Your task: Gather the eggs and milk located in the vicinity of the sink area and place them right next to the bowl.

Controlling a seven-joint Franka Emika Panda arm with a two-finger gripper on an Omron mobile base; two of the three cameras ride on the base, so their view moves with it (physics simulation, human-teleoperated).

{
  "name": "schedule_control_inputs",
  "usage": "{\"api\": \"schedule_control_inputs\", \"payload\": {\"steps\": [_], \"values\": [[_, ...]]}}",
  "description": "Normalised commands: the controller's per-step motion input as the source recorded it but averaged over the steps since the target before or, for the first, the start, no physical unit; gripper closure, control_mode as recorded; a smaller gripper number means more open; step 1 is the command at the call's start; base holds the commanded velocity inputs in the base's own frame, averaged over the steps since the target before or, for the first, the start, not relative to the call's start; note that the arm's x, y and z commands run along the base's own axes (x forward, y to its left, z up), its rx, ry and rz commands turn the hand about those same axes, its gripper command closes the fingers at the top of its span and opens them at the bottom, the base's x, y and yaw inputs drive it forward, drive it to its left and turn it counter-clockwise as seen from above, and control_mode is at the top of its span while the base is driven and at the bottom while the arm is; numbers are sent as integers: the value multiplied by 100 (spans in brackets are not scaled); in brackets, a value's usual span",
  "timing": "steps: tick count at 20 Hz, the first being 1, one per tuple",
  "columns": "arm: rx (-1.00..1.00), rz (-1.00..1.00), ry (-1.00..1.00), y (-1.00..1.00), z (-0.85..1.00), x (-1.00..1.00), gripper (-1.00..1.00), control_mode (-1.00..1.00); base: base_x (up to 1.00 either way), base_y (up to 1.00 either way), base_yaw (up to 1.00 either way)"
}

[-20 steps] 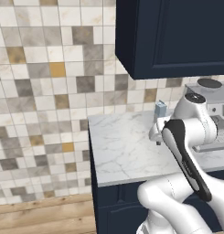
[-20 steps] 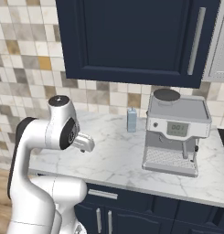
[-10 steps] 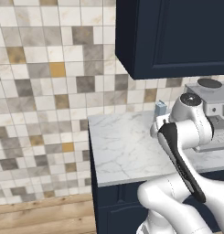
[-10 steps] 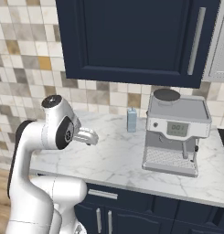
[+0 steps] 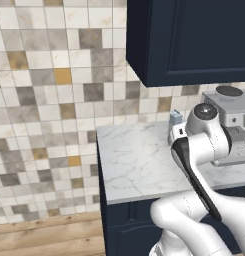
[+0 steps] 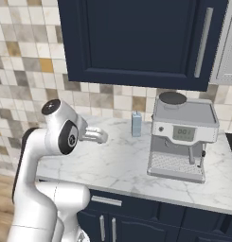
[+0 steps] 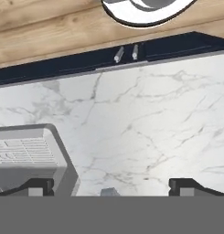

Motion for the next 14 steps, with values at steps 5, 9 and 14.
{"api": "schedule_control_inputs", "payload": {"steps": [5,9,14], "values": [[0,-3,-16,-45,5,37,-100,-100,0,0,0],[0,-1,-3,-62,6,29,-100,-100,0,0,0],[0,0,0,-10,2,31,-100,-100,0,0,0]]}}
